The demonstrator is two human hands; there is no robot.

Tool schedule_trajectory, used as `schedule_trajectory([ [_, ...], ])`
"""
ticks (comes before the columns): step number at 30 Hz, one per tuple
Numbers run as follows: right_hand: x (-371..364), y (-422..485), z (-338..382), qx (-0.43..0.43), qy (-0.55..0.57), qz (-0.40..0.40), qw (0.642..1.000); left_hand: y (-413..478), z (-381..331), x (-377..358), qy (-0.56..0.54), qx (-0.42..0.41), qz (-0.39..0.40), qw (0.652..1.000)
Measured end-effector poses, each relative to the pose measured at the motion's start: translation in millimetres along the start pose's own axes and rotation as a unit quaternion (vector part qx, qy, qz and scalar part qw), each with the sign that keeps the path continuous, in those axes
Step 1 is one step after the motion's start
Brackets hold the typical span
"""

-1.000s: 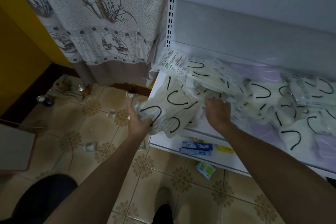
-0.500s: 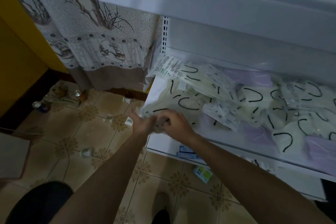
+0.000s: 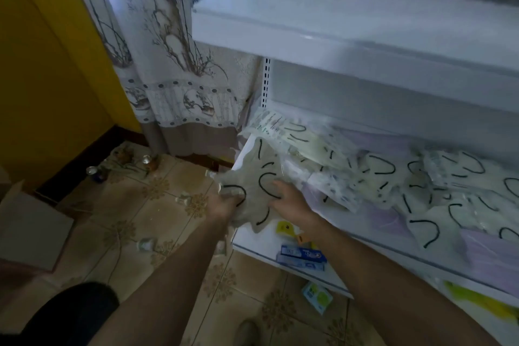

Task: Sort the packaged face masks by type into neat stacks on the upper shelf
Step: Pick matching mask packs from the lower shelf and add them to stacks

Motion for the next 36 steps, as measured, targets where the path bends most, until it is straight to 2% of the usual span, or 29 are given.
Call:
schedule_trajectory([
  [3, 25, -22, 5, 0.028, -0.063, -0.077, 0.995, -33, -39, 26, 0.064, -0.134, 0.027, 0.989],
  [5, 45, -46, 18, 0.061, -0.034, -0.102, 0.992, -62, -67, 49, 0.079, -0.198, 0.036, 0.976],
  [7, 62, -78, 36, 0.096, 0.014, -0.081, 0.992, -89, -89, 76, 0.123, -0.233, 0.026, 0.964],
  [11, 81, -131, 70, 0.148, 0.010, -0.004, 0.989, -142, -127, 124, 0.184, -0.286, 0.008, 0.940],
  [15, 97, -181, 114, 0.193, 0.044, 0.039, 0.979, -185, -166, 160, 0.142, -0.324, -0.049, 0.934],
  [18, 115, -203, 143, 0.227, 0.069, 0.033, 0.971, -198, -202, 168, 0.088, -0.362, -0.062, 0.926],
  [21, 138, -214, 158, 0.258, 0.098, 0.029, 0.961, -191, -241, 158, 0.037, -0.396, -0.080, 0.914],
  [24, 171, -220, 166, 0.269, 0.145, 0.009, 0.952, -181, -278, 134, 0.024, -0.424, -0.060, 0.903],
  [29, 240, -223, 174, 0.292, 0.153, -0.089, 0.940, -149, -332, 82, -0.023, -0.464, 0.016, 0.885],
  [33, 289, -219, 181, 0.312, 0.209, -0.201, 0.905, -120, -366, 34, -0.076, -0.465, 0.062, 0.880],
  [36, 314, -215, 182, 0.309, 0.246, -0.222, 0.891, -102, -388, 3, -0.120, -0.459, 0.104, 0.874],
])
Point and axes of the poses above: each hand's wrist, its own y-axis towards the middle knuckle, its own x-axis out of the back of the hand, z = x × y, the point moved 2 cm from there along y, towards the middle knuckle, and after that the axes turned 12 degrees about -x, right-handed, at the moved point
